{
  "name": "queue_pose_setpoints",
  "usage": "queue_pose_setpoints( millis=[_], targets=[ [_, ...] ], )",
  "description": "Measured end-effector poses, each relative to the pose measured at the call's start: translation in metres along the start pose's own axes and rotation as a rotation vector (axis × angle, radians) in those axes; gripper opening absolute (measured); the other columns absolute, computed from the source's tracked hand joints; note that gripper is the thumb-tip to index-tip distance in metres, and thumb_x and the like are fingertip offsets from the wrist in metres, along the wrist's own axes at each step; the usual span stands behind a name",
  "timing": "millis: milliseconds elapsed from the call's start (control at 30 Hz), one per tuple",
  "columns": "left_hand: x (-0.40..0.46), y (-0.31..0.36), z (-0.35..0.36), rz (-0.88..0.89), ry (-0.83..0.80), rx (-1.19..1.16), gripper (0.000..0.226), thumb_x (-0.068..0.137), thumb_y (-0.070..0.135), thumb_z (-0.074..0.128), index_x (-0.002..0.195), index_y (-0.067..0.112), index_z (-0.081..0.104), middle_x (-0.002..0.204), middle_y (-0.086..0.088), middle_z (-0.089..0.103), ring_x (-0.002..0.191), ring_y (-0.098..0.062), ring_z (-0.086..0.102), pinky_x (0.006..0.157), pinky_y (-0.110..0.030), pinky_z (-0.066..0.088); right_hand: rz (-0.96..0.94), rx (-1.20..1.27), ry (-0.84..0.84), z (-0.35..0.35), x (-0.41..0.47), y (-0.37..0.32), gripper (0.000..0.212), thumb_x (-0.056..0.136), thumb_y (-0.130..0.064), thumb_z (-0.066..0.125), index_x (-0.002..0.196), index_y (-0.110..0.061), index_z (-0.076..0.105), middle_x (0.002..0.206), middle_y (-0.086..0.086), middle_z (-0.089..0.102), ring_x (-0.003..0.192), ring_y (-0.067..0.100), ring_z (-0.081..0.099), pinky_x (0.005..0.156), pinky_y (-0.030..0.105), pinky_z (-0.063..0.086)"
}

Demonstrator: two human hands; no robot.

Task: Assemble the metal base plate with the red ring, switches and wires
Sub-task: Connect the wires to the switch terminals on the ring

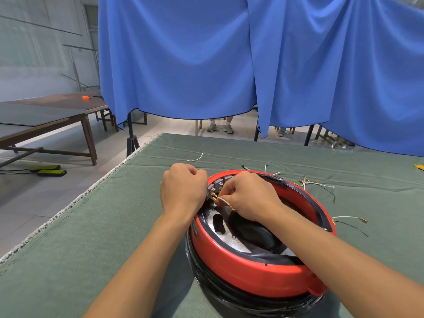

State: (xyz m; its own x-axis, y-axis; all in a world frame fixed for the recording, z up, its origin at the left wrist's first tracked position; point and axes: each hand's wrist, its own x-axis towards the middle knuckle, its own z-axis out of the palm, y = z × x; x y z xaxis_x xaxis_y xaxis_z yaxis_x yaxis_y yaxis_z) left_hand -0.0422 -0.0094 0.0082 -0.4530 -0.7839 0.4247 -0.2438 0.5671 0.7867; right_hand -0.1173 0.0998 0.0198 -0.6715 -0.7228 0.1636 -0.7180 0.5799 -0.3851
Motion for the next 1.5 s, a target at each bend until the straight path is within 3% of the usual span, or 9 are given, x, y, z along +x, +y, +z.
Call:
queue_pose_setpoints(
  millis=[200, 700, 900, 1067, 1500],
  targets=[
    [-0.0006, -0.0001, -0.0008, 0.017, 0.028, 0.006, 0.028, 0.074, 0.016, 0.054, 0.048, 0.007, 0.059, 0.045, -0.008, 0.052, 0.055, -0.027, 0.052, 0.052, -0.031, 0.037, 0.001, 0.027, -0.004, 0.0010, 0.0010, 0.0011, 0.009, 0.082, -0.032, 0.069, 0.075, -0.032, 0.074, 0.064, -0.014, 0.059, 0.076, 0.012, 0.056, 0.064, 0.027, 0.037],
    [-0.0008, 0.0015, -0.0026, 0.032, 0.060, 0.040, 0.037, 0.072, 0.013, 0.053, 0.038, 0.010, 0.039, 0.032, 0.001, 0.025, 0.043, -0.021, 0.031, 0.043, -0.029, 0.026, -0.030, -0.006, 0.045, 0.0036, 0.0006, 0.0013, 0.008, 0.083, -0.034, 0.068, 0.080, -0.033, 0.075, 0.073, -0.012, 0.064, 0.079, 0.013, 0.056, 0.066, 0.027, 0.037],
    [0.0005, 0.0000, -0.0019, 0.033, 0.047, 0.040, 0.036, 0.073, 0.014, 0.054, 0.039, 0.012, 0.042, 0.036, 0.002, 0.031, 0.045, -0.021, 0.036, 0.050, -0.030, 0.028, -0.025, 0.031, -0.031, 0.0016, 0.0056, 0.0046, 0.010, 0.084, -0.033, 0.068, 0.074, -0.034, 0.072, 0.069, -0.014, 0.062, 0.077, 0.011, 0.057, 0.063, 0.027, 0.039],
    [0.0001, -0.0007, -0.0017, 0.036, 0.048, 0.032, 0.038, 0.074, 0.014, 0.053, 0.038, 0.013, 0.040, 0.037, 0.003, 0.031, 0.045, -0.019, 0.035, 0.048, -0.029, 0.027, -0.056, 0.064, -0.093, 0.0000, 0.0067, 0.0056, 0.015, 0.083, -0.028, 0.069, 0.069, -0.033, 0.069, 0.066, -0.016, 0.059, 0.077, 0.012, 0.058, 0.072, 0.031, 0.050],
    [-0.0030, -0.0008, -0.0012, -0.011, 0.068, 0.055, 0.030, 0.075, 0.017, 0.053, 0.046, 0.010, 0.052, 0.041, 0.001, 0.042, 0.045, -0.017, 0.042, 0.045, -0.025, 0.029, -0.050, 0.011, 0.034, 0.0075, 0.0032, 0.0014, 0.008, 0.083, -0.030, 0.067, 0.080, -0.030, 0.074, 0.076, -0.011, 0.066, 0.085, 0.015, 0.060, 0.066, 0.028, 0.037]
  ],
)
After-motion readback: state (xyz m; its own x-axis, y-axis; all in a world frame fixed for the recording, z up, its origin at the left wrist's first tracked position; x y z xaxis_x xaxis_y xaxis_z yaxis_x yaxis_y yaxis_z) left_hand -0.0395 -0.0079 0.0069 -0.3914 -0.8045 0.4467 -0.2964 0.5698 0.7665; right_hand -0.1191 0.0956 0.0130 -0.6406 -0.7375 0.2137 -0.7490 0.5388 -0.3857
